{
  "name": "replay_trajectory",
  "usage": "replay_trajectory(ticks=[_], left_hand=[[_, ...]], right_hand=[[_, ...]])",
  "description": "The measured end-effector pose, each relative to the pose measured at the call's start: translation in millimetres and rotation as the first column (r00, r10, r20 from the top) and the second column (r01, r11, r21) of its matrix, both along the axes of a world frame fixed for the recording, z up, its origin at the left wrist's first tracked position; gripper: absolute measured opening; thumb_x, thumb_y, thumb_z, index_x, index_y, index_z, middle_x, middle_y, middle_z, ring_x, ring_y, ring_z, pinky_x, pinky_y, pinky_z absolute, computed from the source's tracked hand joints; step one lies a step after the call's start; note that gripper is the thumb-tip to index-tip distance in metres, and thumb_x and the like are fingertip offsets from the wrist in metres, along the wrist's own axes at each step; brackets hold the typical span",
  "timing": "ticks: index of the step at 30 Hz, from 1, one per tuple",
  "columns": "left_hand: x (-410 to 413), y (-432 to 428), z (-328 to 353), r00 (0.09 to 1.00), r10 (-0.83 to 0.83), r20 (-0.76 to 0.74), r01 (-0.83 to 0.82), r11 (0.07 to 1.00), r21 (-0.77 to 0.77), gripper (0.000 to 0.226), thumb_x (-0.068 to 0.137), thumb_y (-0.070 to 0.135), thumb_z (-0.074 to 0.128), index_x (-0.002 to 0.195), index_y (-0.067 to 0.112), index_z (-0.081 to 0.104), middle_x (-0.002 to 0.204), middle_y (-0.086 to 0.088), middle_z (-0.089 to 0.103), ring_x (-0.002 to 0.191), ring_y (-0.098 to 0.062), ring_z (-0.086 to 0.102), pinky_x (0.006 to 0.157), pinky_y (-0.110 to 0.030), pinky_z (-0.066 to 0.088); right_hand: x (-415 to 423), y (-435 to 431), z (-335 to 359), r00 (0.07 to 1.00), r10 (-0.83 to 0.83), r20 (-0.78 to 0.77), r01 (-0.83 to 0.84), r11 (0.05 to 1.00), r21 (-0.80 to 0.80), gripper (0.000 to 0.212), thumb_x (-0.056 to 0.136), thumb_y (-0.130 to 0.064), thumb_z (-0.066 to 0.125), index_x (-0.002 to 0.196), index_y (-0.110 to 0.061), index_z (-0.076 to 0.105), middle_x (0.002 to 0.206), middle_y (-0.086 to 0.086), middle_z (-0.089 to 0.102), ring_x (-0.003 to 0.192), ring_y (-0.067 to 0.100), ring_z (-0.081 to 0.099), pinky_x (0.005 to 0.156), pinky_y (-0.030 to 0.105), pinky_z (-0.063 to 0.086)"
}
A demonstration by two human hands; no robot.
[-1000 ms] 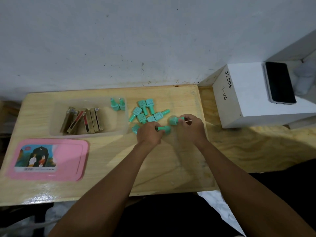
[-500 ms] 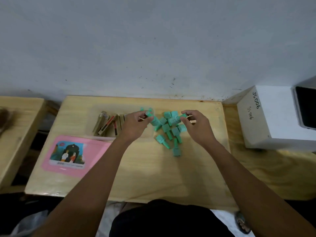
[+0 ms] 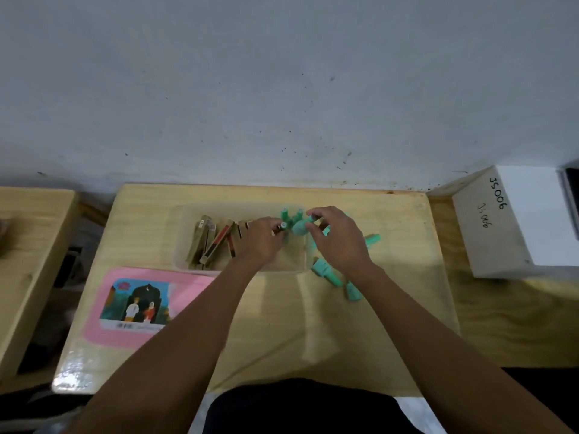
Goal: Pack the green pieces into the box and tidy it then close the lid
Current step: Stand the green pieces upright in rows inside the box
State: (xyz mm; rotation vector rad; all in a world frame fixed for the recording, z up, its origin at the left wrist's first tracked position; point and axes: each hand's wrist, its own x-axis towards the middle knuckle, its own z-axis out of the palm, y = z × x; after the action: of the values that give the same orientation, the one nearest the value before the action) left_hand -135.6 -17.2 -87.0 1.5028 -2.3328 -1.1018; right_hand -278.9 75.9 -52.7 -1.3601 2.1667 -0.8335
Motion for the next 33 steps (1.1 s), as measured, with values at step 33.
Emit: replay_trajectory(ticks=[33], left_hand=[[-2.3, -1.8, -16.5, 0.997, 0.069, -0.021, -0.071, 0.994, -0.083, 0.022, 0.087, 0.018, 0.062, 0.107, 0.016, 0.070, 0.093, -0.008, 0.069, 0.077, -0.020, 0.057, 0.064, -0.030, 0.043]], right_hand=[[3.8, -32.3, -24.9, 0.882, 0.183, -0.434, -0.097, 0.972, 0.212, 0.028, 0.090, -0.034, 0.062, 0.113, -0.021, 0.071, 0.112, 0.001, 0.057, 0.110, 0.024, 0.048, 0.088, 0.038, 0.036]])
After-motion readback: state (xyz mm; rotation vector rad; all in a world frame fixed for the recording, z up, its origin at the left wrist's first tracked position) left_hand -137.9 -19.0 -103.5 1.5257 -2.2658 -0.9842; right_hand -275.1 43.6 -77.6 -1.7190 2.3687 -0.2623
